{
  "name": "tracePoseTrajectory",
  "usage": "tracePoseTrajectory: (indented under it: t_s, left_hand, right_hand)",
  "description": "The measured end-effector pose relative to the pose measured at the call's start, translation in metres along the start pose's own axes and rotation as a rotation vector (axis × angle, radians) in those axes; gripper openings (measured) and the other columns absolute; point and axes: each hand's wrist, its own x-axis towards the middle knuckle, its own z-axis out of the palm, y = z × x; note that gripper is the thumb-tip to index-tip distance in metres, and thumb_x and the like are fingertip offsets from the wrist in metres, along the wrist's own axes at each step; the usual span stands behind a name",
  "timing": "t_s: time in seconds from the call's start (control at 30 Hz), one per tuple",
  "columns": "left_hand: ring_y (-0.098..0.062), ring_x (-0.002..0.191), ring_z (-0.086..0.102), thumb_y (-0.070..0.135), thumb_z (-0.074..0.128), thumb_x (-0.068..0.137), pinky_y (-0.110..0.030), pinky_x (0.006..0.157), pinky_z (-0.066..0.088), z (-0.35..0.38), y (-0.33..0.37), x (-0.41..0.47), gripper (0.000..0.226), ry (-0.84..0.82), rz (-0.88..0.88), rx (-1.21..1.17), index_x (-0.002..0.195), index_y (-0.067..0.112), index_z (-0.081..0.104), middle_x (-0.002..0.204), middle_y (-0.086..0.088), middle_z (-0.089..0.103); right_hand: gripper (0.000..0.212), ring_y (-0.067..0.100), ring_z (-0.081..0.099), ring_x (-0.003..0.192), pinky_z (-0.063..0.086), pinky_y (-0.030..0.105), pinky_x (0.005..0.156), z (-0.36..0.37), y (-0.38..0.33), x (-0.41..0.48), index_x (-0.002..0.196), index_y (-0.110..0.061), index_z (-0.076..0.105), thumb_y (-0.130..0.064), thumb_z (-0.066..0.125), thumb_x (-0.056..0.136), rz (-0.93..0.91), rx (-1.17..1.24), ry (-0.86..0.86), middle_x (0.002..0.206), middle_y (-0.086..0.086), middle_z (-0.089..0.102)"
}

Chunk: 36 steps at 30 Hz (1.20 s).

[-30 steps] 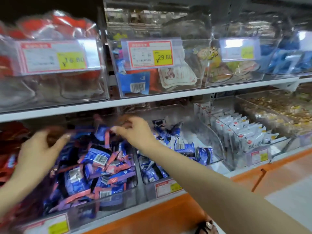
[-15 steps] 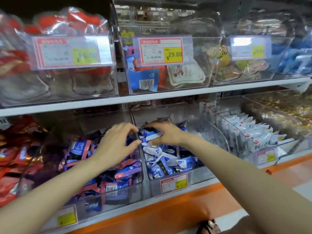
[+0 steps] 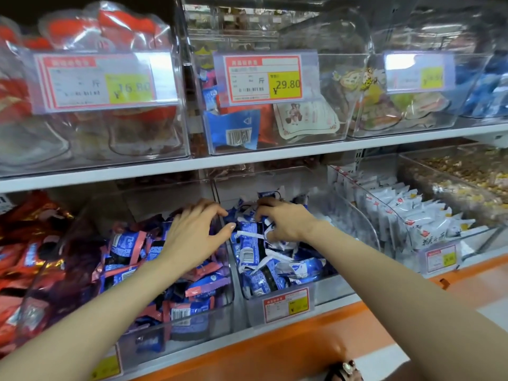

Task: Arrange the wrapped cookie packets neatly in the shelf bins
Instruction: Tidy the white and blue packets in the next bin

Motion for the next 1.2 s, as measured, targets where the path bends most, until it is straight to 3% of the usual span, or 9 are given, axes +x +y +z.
tracePoseTrajectory:
  t_s: [0.17,0.27,0.33,0.43,0.53,0.6,0.83,1.0,1.2]
  left_hand:
    - [-0.017,0.112,0.045,0.071,0.027,0.073,-0.029,0.085,0.033,0.001,-0.001,-0.001,0.064,-0.004,-0.005,-0.081,0.115,0.032,0.053,0.125,0.009,0.049]
    - [-0.014,0.11,0.045,0.059,0.046,0.087,-0.027,0.079,0.034,0.002,0.001,-0.001,0.042,-0.01,-0.031,-0.142,0.116,0.03,0.052,0.125,0.009,0.047]
    - [-0.009,0.104,0.046,0.051,0.049,0.09,-0.027,0.074,0.036,0.002,0.003,-0.001,0.034,-0.009,-0.047,-0.179,0.116,0.029,0.051,0.124,0.01,0.045]
    - [-0.008,0.101,0.047,0.048,0.05,0.09,-0.028,0.073,0.038,0.003,0.004,0.0,0.032,-0.005,-0.053,-0.201,0.116,0.03,0.051,0.122,0.011,0.044]
    - [-0.01,0.102,0.049,0.046,0.051,0.089,-0.028,0.073,0.039,0.002,0.004,0.001,0.03,-0.001,-0.059,-0.205,0.115,0.03,0.052,0.124,0.011,0.045]
    - [-0.01,0.102,0.049,0.044,0.051,0.09,-0.028,0.072,0.039,0.002,0.004,0.001,0.029,0.005,-0.059,-0.189,0.114,0.03,0.052,0.124,0.01,0.046]
    - [-0.007,0.102,0.047,0.045,0.049,0.091,-0.027,0.072,0.038,-0.001,0.004,-0.001,0.029,-0.009,-0.055,-0.177,0.116,0.031,0.05,0.125,0.011,0.044]
    - [-0.004,0.097,0.042,0.046,0.047,0.092,-0.026,0.071,0.035,-0.003,0.004,-0.002,0.03,-0.016,-0.048,-0.152,0.117,0.031,0.049,0.121,0.011,0.044]
    - [-0.003,0.096,0.042,0.048,0.044,0.093,-0.026,0.072,0.036,-0.005,0.004,-0.004,0.032,-0.03,-0.028,-0.15,0.119,0.031,0.047,0.121,0.013,0.043]
  right_hand:
    - [0.034,0.021,0.048,0.119,0.039,0.03,0.094,-0.004,0.029,-0.015,0.116,-0.029,0.059,-0.023,0.061,0.083,0.096,0.008,0.06,0.144,-0.011,0.04]
    - [0.031,0.021,0.043,0.125,0.03,0.034,0.104,-0.013,0.039,-0.015,0.114,-0.032,0.062,-0.032,0.063,0.083,0.135,-0.032,0.018,0.141,-0.008,0.046]
    - [0.041,0.02,0.043,0.125,0.034,0.034,0.103,-0.018,0.033,-0.012,0.121,-0.033,0.058,-0.041,0.065,0.082,0.091,0.054,0.029,0.136,-0.005,0.051]
    - [0.075,0.019,0.038,0.132,0.034,0.033,0.106,-0.016,0.002,-0.001,0.14,-0.029,0.041,-0.05,0.072,0.075,-0.103,0.212,-0.044,0.146,-0.003,0.041]
    - [0.096,0.025,0.017,0.142,0.018,0.045,0.116,0.0,-0.026,0.009,0.148,-0.035,0.02,-0.059,0.071,0.07,-0.16,0.089,-0.284,0.156,-0.001,0.02]
    - [0.094,0.029,0.009,0.143,0.011,0.05,0.116,0.005,-0.031,0.012,0.147,-0.04,0.016,-0.064,0.066,0.072,-0.12,-0.044,-0.391,0.158,0.001,0.011]
    - [0.054,0.023,0.043,0.125,0.004,0.047,0.115,0.004,0.0,0.005,0.124,-0.032,0.051,-0.058,0.062,0.078,-0.102,-0.206,-0.151,0.127,0.002,0.051]
    - [0.053,0.02,0.043,0.127,0.017,0.04,0.111,-0.008,0.034,-0.004,0.123,-0.034,0.055,-0.061,0.062,0.077,0.021,-0.062,-0.054,0.133,-0.003,0.051]
    - [0.059,0.022,0.037,0.131,0.01,0.044,0.113,-0.008,0.044,-0.007,0.122,-0.036,0.057,-0.068,0.06,0.073,0.07,-0.029,-0.061,0.134,-0.002,0.05]
